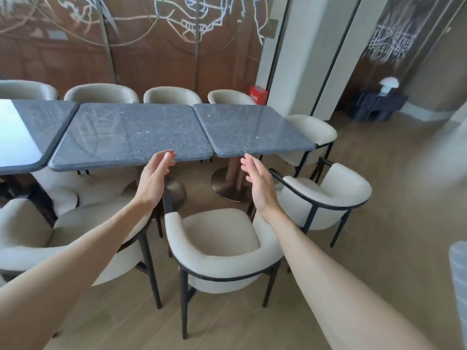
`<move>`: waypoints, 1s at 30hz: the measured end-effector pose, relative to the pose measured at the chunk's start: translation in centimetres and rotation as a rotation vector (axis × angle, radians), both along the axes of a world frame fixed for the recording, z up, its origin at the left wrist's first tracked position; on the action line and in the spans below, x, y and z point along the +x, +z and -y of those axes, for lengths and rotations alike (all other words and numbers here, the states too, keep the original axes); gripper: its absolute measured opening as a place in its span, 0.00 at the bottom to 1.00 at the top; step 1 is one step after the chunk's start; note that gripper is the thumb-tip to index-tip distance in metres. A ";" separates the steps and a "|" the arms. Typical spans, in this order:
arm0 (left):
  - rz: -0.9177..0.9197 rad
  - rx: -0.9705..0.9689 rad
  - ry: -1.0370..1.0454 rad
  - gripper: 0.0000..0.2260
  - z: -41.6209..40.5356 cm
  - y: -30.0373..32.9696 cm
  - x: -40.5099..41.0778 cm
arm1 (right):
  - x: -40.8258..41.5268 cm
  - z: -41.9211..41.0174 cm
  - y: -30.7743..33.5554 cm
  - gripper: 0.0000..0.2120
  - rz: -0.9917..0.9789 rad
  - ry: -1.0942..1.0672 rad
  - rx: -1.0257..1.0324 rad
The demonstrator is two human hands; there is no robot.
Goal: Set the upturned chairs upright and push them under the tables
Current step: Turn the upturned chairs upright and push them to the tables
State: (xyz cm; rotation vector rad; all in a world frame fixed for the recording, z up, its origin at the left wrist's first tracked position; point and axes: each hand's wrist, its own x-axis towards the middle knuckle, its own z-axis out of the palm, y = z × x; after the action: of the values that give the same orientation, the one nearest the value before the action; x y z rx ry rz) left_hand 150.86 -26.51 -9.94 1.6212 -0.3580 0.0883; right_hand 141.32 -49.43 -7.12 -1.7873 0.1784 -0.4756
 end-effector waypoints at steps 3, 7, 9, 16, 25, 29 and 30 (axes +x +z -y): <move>-0.002 0.026 0.001 0.21 4.2 0.6 3.4 | 2.1 4.4 -0.1 0.32 -0.012 0.007 -0.023; -0.051 0.032 0.012 0.25 9.5 -1.6 6.4 | 5.0 10.0 -1.3 0.31 -0.079 0.056 -0.051; -0.105 0.072 0.013 0.28 11.7 -3.5 6.8 | 6.6 12.4 -3.0 0.29 -0.116 0.059 -0.029; -0.289 0.314 0.112 0.16 13.4 -9.6 3.6 | 8.9 17.9 -10.6 0.21 -0.424 0.107 -0.034; -0.628 0.597 0.359 0.20 14.1 -13.5 -6.0 | 8.0 23.3 -17.3 0.27 -0.738 0.548 -0.427; -0.614 0.665 0.339 0.22 17.7 -14.5 -7.4 | 7.2 23.1 -19.3 0.29 -0.770 0.682 -0.490; -0.609 0.691 0.327 0.23 18.4 -14.7 -7.5 | 7.2 22.8 -19.8 0.30 -0.767 0.705 -0.507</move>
State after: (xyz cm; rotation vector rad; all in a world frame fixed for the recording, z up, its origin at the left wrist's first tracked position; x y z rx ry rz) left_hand 143.40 -44.88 -24.64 2.2707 0.3971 -0.3121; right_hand 148.49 -72.26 -26.94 -2.2927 -0.0636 0.7454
